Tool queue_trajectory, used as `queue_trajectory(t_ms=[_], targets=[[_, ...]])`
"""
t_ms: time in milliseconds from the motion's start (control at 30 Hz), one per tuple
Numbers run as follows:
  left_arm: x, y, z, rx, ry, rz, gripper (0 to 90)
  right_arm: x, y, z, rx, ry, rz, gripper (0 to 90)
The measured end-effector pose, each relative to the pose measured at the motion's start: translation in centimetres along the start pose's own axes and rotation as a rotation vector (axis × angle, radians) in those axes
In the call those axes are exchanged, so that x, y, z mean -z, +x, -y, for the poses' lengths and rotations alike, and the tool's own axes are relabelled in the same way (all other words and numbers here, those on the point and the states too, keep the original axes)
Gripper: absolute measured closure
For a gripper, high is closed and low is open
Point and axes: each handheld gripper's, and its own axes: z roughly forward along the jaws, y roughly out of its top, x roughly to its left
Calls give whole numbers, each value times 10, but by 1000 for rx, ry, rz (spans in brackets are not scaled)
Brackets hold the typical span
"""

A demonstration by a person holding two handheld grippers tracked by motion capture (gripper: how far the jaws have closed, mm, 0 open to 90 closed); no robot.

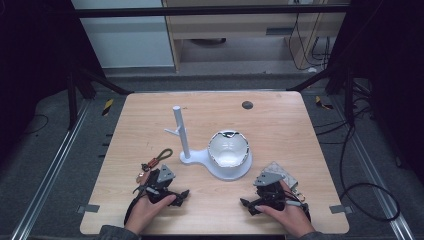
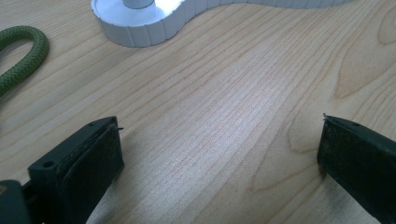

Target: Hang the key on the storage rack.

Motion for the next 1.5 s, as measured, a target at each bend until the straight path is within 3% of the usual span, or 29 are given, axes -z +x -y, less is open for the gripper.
queue_trajectory(t_ms=[233, 300, 433, 467, 600, 700, 733, 800, 967, 1267, 1500], targets=[[3, 0, 0, -9, 0, 3, 18, 0, 0, 0, 1, -1, -2, 19], [7, 1, -2, -20, -19, -10, 42, 0, 0, 1, -1, 0, -2, 18], [16, 9, -2, 7, -60, -15, 41, 1, 0, 1, 2, -1, -3, 18], [21, 13, -2, 7, -53, -36, 45, 1, 0, 1, 1, -1, -2, 19], [32, 22, -5, 25, -47, -54, 51, 1, 0, 1, 1, -1, -2, 18], [45, 37, -12, 19, 0, -110, 55, 1, 0, 1, 1, -1, -2, 18], [45, 37, -12, 19, 0, -110, 51, 1, 0, 1, 1, -1, -2, 18], [50, 52, -17, 38, 44, -134, 48, 1, 0, 1, 1, -1, -2, 18], [58, 71, -23, 52, 93, -173, 75, 2, 0, 2, 0, 1, -1, 19], [59, 88, -29, 67, 138, -176, 133, 3, 0, 3, 1, 1, -1, 18], [56, 96, -33, 89, 213, -156, 176, 3, 1, 3, 0, 0, -2, 18]])
